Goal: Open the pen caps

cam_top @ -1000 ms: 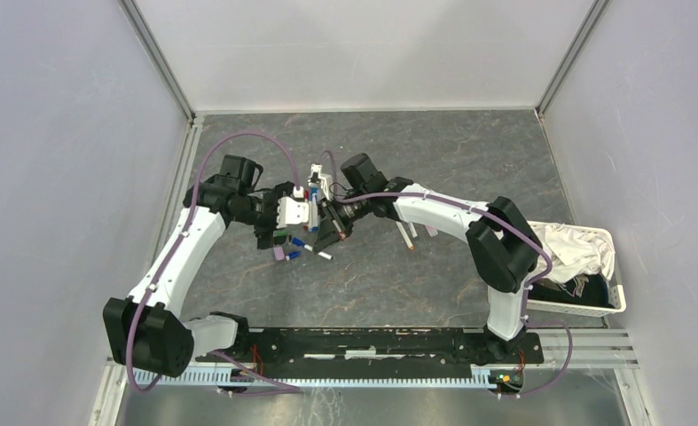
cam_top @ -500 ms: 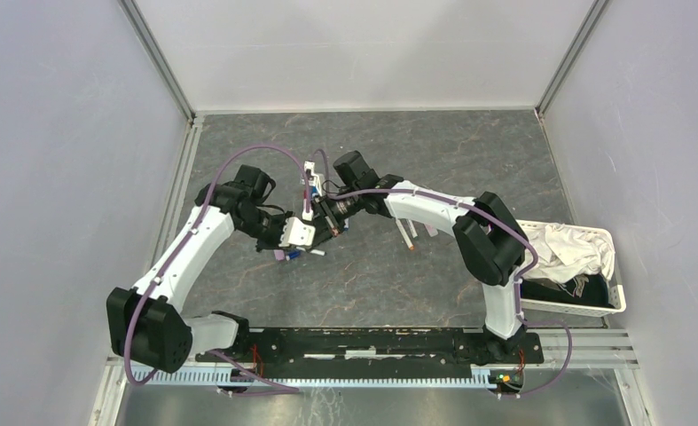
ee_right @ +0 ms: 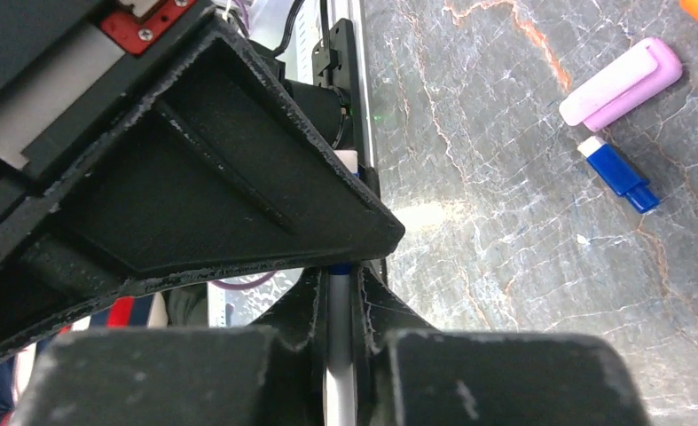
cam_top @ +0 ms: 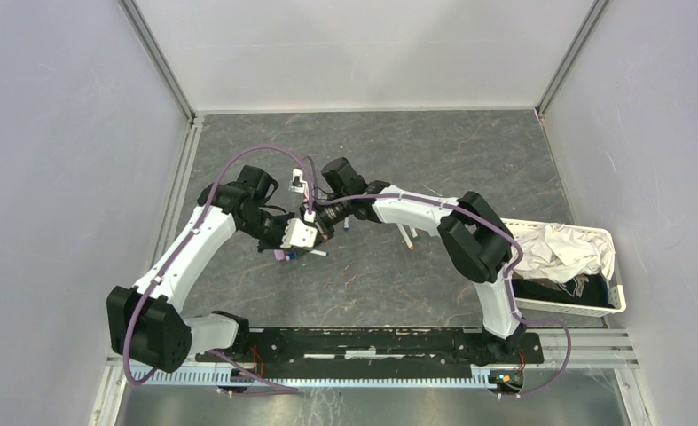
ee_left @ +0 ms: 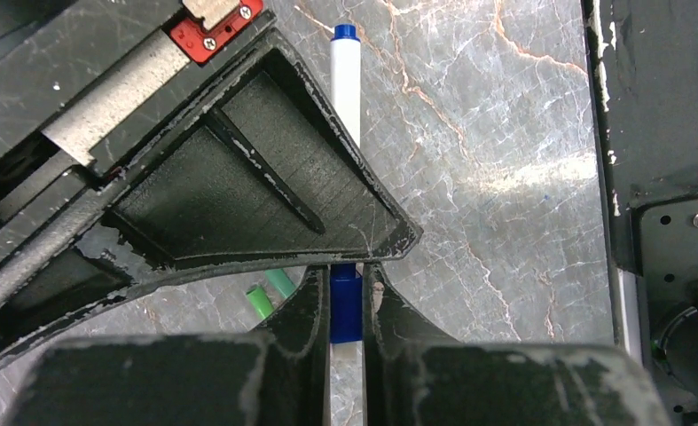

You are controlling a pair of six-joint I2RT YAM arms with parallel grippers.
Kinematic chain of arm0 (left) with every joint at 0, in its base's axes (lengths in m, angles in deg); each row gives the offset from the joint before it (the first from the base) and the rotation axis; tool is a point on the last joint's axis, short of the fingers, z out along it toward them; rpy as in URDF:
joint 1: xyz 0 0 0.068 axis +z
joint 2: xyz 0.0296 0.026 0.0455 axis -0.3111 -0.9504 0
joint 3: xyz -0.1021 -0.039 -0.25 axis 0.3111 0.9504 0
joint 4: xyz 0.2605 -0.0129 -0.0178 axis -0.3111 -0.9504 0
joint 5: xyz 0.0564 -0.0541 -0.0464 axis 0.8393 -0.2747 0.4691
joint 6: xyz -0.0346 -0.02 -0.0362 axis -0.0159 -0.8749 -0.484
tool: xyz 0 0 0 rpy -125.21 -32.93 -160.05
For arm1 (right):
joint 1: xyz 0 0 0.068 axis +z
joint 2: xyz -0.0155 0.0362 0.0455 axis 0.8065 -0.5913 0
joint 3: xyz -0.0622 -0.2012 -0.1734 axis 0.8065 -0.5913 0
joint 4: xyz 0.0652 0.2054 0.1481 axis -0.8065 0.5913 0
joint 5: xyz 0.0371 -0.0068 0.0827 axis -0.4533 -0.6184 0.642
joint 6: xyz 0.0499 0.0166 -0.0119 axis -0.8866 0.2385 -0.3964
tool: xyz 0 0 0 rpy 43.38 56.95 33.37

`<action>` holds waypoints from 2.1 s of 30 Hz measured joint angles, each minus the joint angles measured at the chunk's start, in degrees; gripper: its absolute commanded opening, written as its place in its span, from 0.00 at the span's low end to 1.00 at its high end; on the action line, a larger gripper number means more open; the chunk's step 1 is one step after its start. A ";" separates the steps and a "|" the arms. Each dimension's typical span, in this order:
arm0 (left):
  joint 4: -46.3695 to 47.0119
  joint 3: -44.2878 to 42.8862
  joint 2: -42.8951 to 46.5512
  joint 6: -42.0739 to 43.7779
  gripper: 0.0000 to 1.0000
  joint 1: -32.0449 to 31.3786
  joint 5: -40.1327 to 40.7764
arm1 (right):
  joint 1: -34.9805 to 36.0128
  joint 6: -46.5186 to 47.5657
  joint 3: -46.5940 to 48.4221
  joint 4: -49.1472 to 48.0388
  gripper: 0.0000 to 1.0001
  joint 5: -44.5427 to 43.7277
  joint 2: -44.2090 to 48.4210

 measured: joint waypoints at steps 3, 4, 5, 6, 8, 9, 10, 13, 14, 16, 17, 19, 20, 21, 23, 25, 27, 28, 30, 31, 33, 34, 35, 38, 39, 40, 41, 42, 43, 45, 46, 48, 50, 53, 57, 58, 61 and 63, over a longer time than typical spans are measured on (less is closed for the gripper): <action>-0.11 -0.02 0.00 -0.02 0.02 -0.15 0.42 | -0.07 1.09 -0.02 0.70 0.00 0.35 -0.11; 0.24 -0.02 0.00 -0.02 0.02 -0.33 0.81 | -0.17 1.66 -0.04 0.85 0.00 0.35 -0.11; 0.55 -0.02 -0.11 -0.02 0.02 -0.42 1.29 | -0.42 2.43 -0.15 1.03 0.00 0.31 -0.07; 0.87 -0.02 -0.33 0.00 0.02 -0.52 1.68 | -0.57 3.19 -0.44 1.07 0.00 0.20 0.13; 1.77 -0.02 -0.94 0.02 0.02 -0.66 2.05 | -0.94 5.25 -1.84 0.90 0.00 -0.90 1.20; 2.08 -0.13 -1.36 0.13 0.02 -0.37 4.72 | -1.36 6.75 -3.61 2.38 0.00 -1.18 2.49; 2.73 -0.17 -1.84 0.15 0.02 0.83 7.02 | -1.86 7.87 -5.25 4.04 0.00 -1.22 3.52; 4.44 -0.90 -3.76 0.55 0.02 4.37 11.74 | -3.65 10.91 -10.23 7.80 0.00 -1.73 6.10; 5.29 -1.16 -4.44 0.70 0.02 5.44 13.00 | -4.37 11.78 -11.82 9.11 0.00 -2.05 6.86; 6.62 -1.29 -5.16 0.74 0.02 6.60 14.05 | -5.66 13.31 -13.88 11.23 0.00 -3.17 7.76; 7.26 -1.29 -5.42 0.70 0.02 6.91 14.16 | -6.47 14.05 -14.67 12.33 0.00 -4.33 8.20; 8.57 -1.22 -5.81 0.22 0.02 6.88 13.18 | -8.28 15.06 -15.43 14.05 0.00 -7.72 9.07; 9.49 -1.05 -5.95 -0.63 0.02 6.86 12.39 | -9.46 15.39 -15.74 14.64 0.00 -10.14 9.77; 10.62 -0.74 -6.12 -1.77 0.02 6.73 11.34 | -11.06 15.47 -16.15 14.93 0.00 -13.29 10.82; 13.46 0.59 -6.84 -4.70 0.03 6.27 9.44 | -14.40 15.39 -17.16 15.04 0.00 -20.20 13.29; 16.02 2.03 -8.57 -7.74 0.03 5.62 8.39 | -18.78 15.17 -19.21 14.32 0.00 -29.03 16.90; 18.21 3.37 -10.88 -10.14 0.03 4.85 7.87 | -22.18 14.80 -21.18 13.44 0.00 -35.76 19.67; 19.63 4.20 -12.61 -11.82 0.03 4.48 7.80 | -23.89 14.64 -22.29 12.74 0.00 -39.54 20.96; 21.79 5.22 -15.65 -13.99 0.03 4.09 7.93 | -25.33 14.34 -23.89 11.30 0.00 -45.22 22.05; 22.62 5.46 -16.96 -14.97 0.03 3.91 8.13 | -25.44 14.34 -24.20 11.04 0.00 -46.40 22.10; 24.57 5.73 -19.76 -16.96 0.06 3.85 9.07 | -25.31 14.27 -25.14 10.16 0.00 -49.99 21.73; 25.29 5.73 -20.79 -17.73 0.08 3.85 9.29 | -25.24 14.25 -25.27 9.94 0.00 -50.95 21.46; 26.18 5.73 -21.92 -18.51 0.10 3.87 9.77 | -25.14 14.21 -25.29 9.60 0.00 -52.28 20.85; 27.76 5.66 -23.47 -20.11 0.19 3.87 10.51 | -25.09 14.14 -25.29 8.48 0.07 -54.99 19.04; 28.04 5.66 -23.47 -20.44 0.23 3.87 10.64 | -25.07 14.14 -25.29 8.22 0.10 -55.60 18.51; 28.41 5.66 -23.47 -20.79 0.27 3.87 10.71 | -25.07 14.16 -25.29 7.96 0.14 -55.95 17.97; 28.63 5.66 -23.47 -21.00 0.29 3.87 10.82 | -25.09 14.14 -25.29 7.69 0.18 -56.46 17.51; 28.74 5.66 -23.47 -21.31 0.31 3.87 10.91 | -25.09 14.12 -25.29 7.43 0.22 -56.83 16.98; 28.74 5.66 -23.47 -21.53 0.35 3.85 10.99 | -25.09 14.10 -25.29 7.19 0.23 -57.13 16.61; 28.61 5.66 -23.47 -21.75 0.41 3.85 11.04 | -25.09 14.25 -25.29 6.71 0.25 -57.61 16.02; 28.46 5.66 -23.47 -21.77 0.44 3.87 10.99 | -25.09 14.34 -25.29 6.51 0.26 -57.79 15.80; 27.76 5.55 -23.41 -21.79 0.48 3.85 10.91 | -25.09 14.36 -25.29 6.47 0.28 -58.14 15.58; 26.34 5.40 -23.23 -21.77 0.49 3.85 10.91 | -25.09 14.40 -25.29 6.40 0.28 -58.23 15.54; 23.74 4.98 -22.53 -21.75 0.50 3.85 10.86 | -25.09 14.43 -25.29 6.29 0.32 -58.51 15.54; 19.10 2.10 -20.68 -21.75 0.59 3.87 10.25 | -24.68 14.43 -25.75 5.62 0.41 -59.67 16.81; 18.34 1.27 -20.28 -21.75 0.62 3.87 10.08 | -24.52 14.45 -25.79 5.60 0.47 -60.13 17.49; 13.75 -3.43 -18.84 -21.73 0.65 3.87 8.81 | -22.97 15.02 -25.70 5.18 0.52 -62.18 20.33; 10.43 -7.72 -17.31 -21.75 0.67 3.89 7.50 | -20.26 15.26 -24.15 5.16 0.54 -63.19 21.46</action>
